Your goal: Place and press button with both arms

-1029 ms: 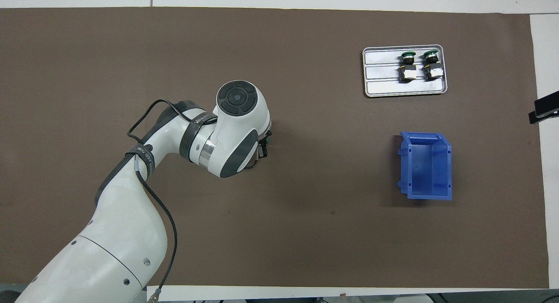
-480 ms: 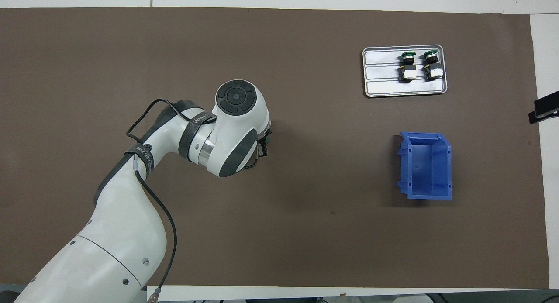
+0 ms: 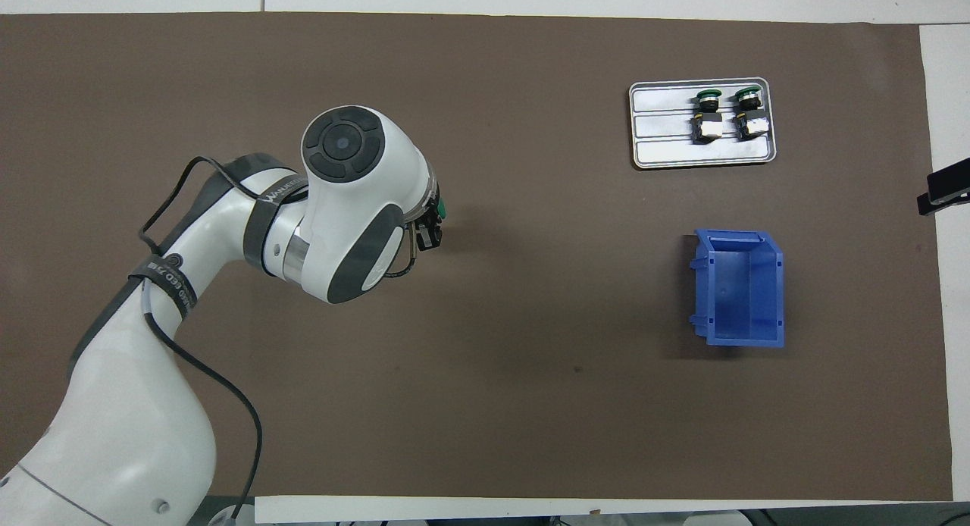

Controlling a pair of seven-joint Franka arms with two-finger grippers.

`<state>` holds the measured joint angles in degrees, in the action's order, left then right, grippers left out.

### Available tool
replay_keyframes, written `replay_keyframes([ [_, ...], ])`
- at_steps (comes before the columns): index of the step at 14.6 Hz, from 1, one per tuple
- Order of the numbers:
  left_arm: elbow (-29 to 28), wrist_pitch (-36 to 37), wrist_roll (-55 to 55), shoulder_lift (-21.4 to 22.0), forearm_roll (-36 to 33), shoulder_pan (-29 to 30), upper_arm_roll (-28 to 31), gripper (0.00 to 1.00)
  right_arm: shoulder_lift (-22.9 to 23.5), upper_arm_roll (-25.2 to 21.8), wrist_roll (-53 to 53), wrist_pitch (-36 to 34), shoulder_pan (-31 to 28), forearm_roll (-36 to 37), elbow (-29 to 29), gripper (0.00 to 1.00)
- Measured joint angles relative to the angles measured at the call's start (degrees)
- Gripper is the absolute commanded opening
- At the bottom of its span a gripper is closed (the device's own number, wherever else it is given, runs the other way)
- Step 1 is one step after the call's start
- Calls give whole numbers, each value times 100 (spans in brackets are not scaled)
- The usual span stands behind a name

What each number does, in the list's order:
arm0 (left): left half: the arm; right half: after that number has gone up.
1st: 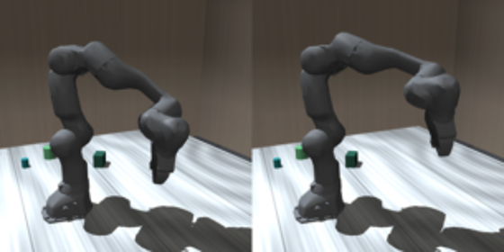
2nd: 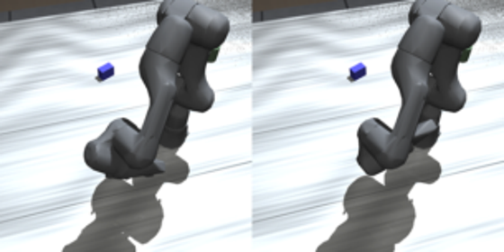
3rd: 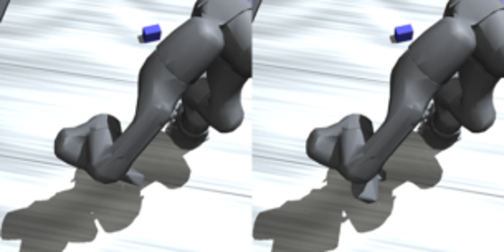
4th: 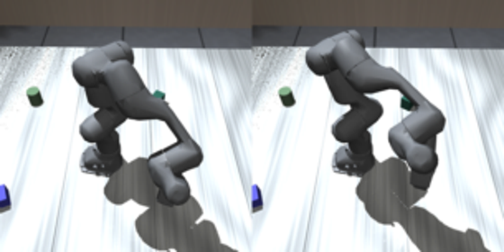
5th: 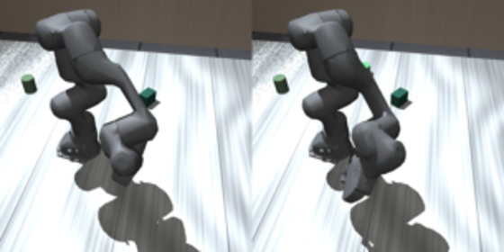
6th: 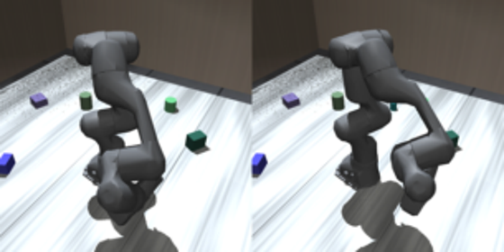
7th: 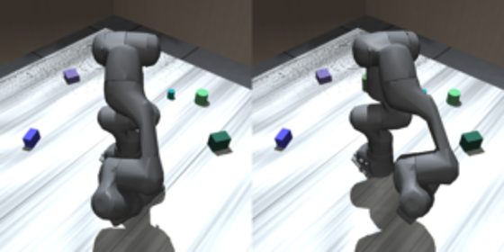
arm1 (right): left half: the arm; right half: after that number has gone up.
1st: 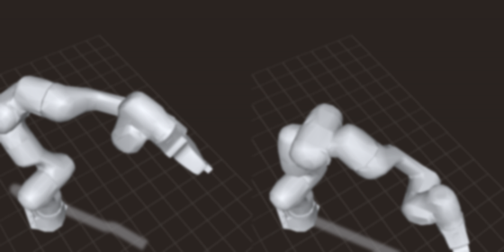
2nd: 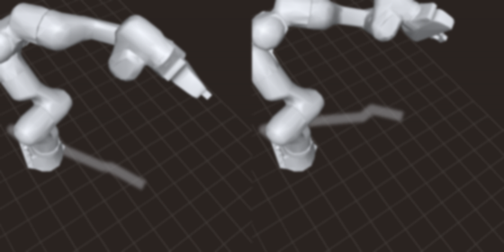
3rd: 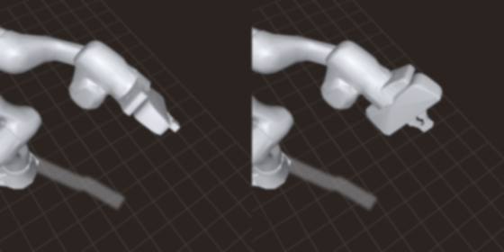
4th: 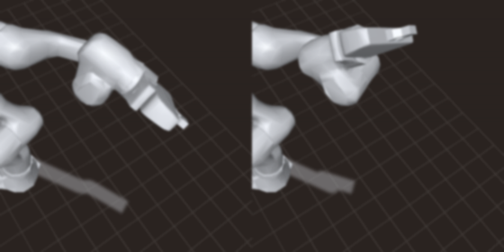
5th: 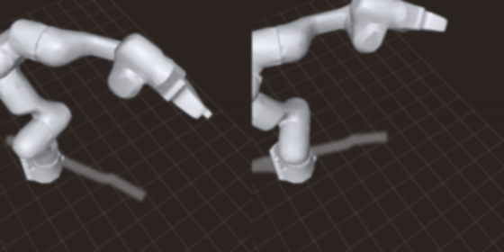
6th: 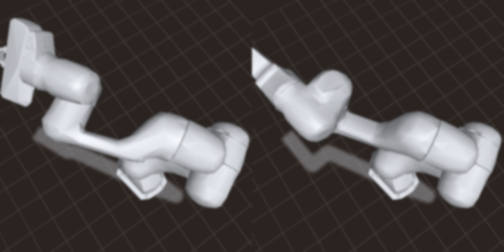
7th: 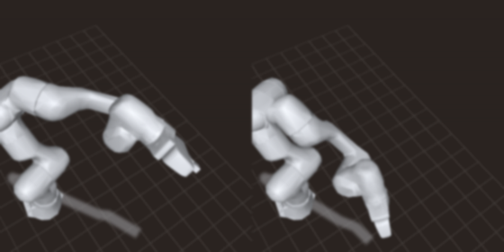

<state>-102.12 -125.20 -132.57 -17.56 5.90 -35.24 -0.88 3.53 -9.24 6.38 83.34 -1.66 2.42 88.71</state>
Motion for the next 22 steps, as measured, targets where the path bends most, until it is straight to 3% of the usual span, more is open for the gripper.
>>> replay_keyframes([
  [4,-784,-1043,594,405,664,408,-2,0,0,0,0,0,0,0,0,100],
  [6,-1201,-1776,1120,458,1419,494,-3,0,0,0,0,0,0,0,0,100],
  [8,-1407,-2021,1770,486,2220,573,-3,0,0,0,0,0,0,0,0,100],
  [14,-1987,-2003,5478,785,5805,951,3,0,0,0,0,0,0,0,0,100],
  [16,-2161,-1829,6115,885,6229,1065,2,0,0,0,0,0,0,0,0,100],
  [22,-2249,-964,6811,883,6661,1562,8,0,0,0,0,0,0,0,0,100],
])
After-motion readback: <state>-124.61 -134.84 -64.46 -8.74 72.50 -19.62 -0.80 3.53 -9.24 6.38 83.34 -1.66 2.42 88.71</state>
